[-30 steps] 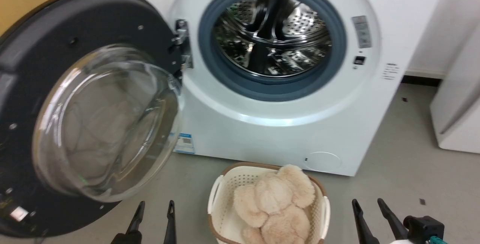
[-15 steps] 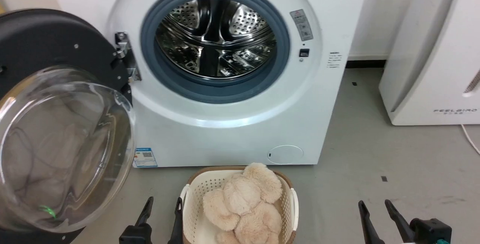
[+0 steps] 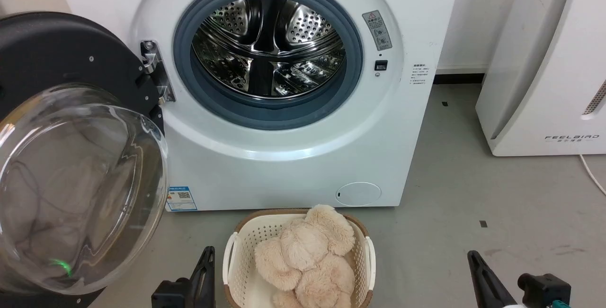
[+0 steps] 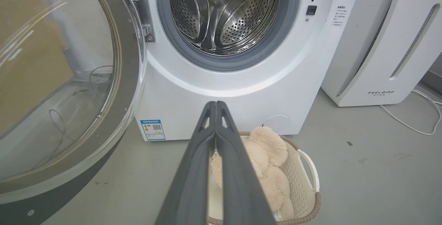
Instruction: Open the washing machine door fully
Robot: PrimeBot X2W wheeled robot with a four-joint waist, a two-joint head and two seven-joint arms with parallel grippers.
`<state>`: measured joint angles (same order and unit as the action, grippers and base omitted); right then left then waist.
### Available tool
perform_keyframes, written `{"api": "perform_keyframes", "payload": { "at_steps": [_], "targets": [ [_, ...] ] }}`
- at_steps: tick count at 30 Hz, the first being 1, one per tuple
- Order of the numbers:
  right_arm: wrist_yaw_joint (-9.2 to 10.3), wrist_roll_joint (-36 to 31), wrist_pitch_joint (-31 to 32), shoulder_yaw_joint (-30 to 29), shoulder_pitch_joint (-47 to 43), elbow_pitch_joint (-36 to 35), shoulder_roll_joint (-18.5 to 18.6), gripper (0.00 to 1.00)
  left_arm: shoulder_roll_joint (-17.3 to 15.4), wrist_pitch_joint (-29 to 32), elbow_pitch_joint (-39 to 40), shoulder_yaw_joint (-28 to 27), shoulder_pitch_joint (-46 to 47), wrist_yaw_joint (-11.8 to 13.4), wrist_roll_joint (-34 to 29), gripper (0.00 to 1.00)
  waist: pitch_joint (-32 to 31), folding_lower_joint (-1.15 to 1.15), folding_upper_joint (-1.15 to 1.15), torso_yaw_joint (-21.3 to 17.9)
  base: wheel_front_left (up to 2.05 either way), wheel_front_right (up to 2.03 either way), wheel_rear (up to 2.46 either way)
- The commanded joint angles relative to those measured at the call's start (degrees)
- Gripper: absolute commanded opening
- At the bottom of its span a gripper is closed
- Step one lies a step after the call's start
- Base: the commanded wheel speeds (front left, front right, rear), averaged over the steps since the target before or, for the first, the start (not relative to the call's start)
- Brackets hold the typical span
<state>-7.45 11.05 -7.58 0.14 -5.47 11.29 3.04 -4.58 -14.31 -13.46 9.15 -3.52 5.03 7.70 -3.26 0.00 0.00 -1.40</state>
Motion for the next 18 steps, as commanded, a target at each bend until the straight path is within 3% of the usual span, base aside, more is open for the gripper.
{"api": "perform_keyframes", "payload": {
  "at_steps": [1, 18],
  "targets": [
    [0.00, -0.4, 0.2, 0.0, 0.2, -0.4, 0.0, 0.00, 0.0, 0.2, 0.4, -0.2, 0.1, -0.1, -0.2, 0.00, 0.0, 0.00, 0.00, 0.0, 0.00, 0.00, 0.00],
    [-0.01, -1.9, 1.3, 0.0, 1.0, -2.0, 0.0, 0.00, 0.2, 2.2, 2.2, -1.5, 0.6, -0.8, -1.3, 0.00, 0.5, 0.00, 0.00, 0.2, 0.00, 0.00, 0.00]
  ]
}}
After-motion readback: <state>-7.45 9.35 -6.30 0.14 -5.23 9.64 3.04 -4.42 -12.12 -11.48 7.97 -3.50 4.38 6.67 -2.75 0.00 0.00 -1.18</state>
